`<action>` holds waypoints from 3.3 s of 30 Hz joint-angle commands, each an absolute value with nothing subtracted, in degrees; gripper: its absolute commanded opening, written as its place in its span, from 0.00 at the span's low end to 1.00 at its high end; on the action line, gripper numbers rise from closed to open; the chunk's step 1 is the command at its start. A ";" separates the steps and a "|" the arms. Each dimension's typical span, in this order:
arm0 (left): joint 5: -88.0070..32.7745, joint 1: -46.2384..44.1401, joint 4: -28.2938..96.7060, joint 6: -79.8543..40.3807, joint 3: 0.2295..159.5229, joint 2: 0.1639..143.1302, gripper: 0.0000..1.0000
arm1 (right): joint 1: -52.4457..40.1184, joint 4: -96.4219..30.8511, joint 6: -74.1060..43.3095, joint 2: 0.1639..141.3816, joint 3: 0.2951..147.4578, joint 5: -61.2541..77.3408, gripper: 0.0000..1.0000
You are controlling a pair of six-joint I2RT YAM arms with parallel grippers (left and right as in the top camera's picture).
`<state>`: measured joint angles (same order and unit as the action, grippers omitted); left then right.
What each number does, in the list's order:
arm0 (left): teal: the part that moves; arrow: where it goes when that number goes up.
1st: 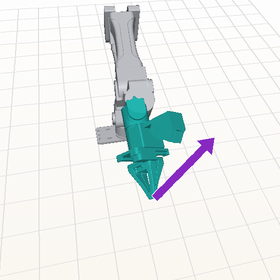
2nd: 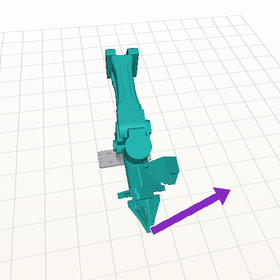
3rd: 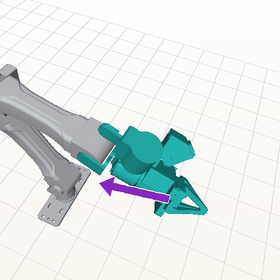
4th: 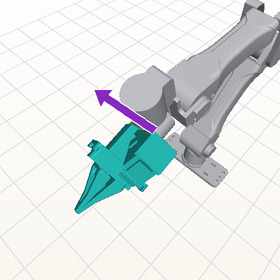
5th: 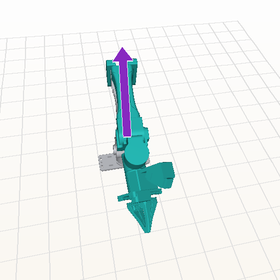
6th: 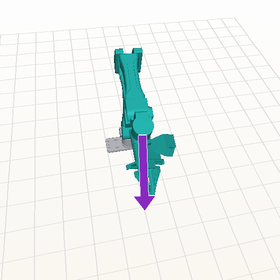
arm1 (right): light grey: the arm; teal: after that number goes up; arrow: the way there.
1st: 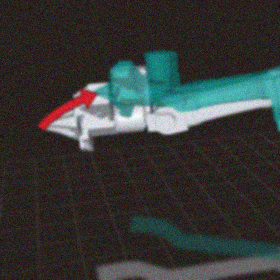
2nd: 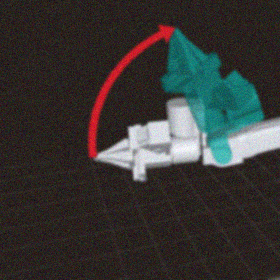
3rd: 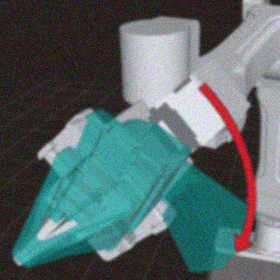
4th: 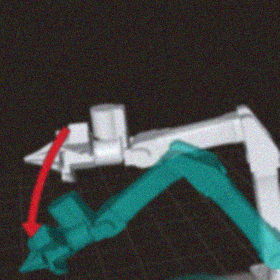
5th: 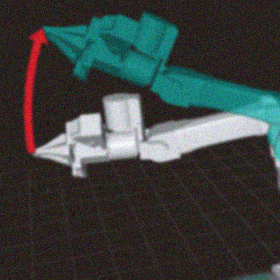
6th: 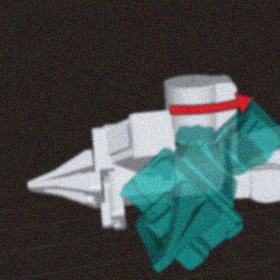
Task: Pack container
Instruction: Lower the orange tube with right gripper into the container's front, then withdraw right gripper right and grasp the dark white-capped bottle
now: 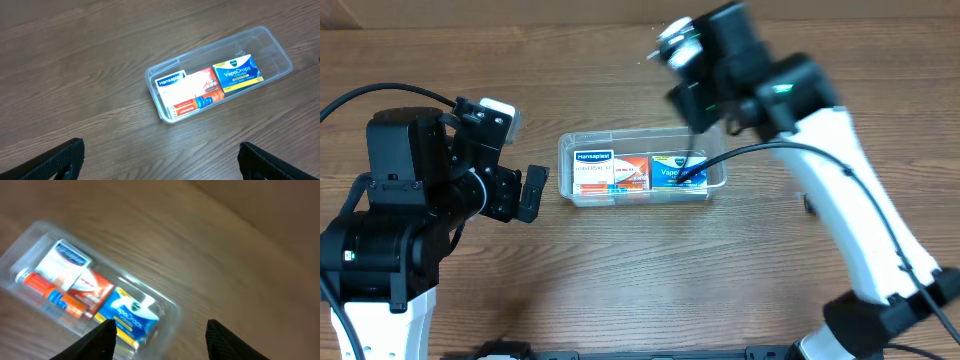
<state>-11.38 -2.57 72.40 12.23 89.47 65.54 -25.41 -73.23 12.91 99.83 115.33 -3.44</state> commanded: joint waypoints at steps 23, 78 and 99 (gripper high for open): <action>-12.01 -2.31 72.16 13.08 89.62 65.60 1.00 | 2.76 -52.69 -39.40 64.40 46.09 -18.74 0.87; -12.01 -2.31 72.18 13.08 89.62 65.63 1.00 | 2.74 -1.87 -8.67 76.62 30.04 -8.86 0.12; -12.01 -2.31 72.16 13.08 89.60 65.63 1.00 | -6.66 -7.18 -3.53 59.88 51.79 30.98 0.04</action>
<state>-11.40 -2.57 72.38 12.23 89.38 65.69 -2.61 -7.75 -7.42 60.64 48.97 26.02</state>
